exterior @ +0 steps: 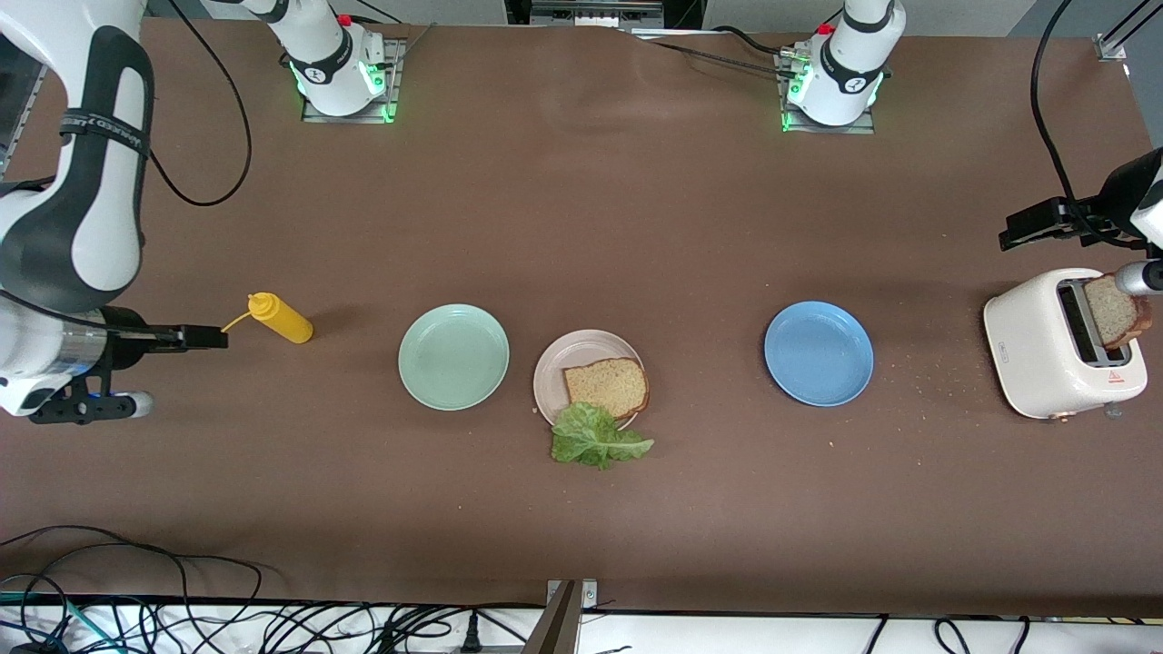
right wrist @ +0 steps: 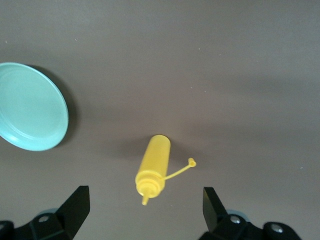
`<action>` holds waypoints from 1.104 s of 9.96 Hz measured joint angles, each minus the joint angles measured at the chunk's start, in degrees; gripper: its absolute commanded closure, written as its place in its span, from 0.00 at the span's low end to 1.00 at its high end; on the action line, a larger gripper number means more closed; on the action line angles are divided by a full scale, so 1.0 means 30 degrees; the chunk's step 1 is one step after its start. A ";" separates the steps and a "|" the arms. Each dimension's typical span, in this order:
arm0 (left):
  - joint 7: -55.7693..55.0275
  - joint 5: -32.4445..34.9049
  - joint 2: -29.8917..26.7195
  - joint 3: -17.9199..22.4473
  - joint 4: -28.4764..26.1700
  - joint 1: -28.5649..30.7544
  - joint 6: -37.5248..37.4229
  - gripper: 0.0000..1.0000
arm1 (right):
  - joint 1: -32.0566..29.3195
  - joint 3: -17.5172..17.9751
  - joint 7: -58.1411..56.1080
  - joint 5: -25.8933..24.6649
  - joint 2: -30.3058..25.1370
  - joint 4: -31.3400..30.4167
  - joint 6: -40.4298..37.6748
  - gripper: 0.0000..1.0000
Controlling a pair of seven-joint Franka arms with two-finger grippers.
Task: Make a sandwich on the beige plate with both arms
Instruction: 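Lower the open right gripper around the mustard bottle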
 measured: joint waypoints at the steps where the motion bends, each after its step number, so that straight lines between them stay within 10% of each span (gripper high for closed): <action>1: -0.0219 0.0000 -0.0004 -0.0005 0.0001 -0.0001 -0.0032 0.00 | -0.0253 -0.0278 -0.1599 0.0441 -0.0153 -0.0375 -0.0071 0.00; 11: -0.0348 0.1758 0.0131 0.0278 -0.0066 0.0286 -0.0102 0.00 | -0.5528 -0.0426 -2.2342 0.7648 -0.0278 -0.5883 -0.0116 0.01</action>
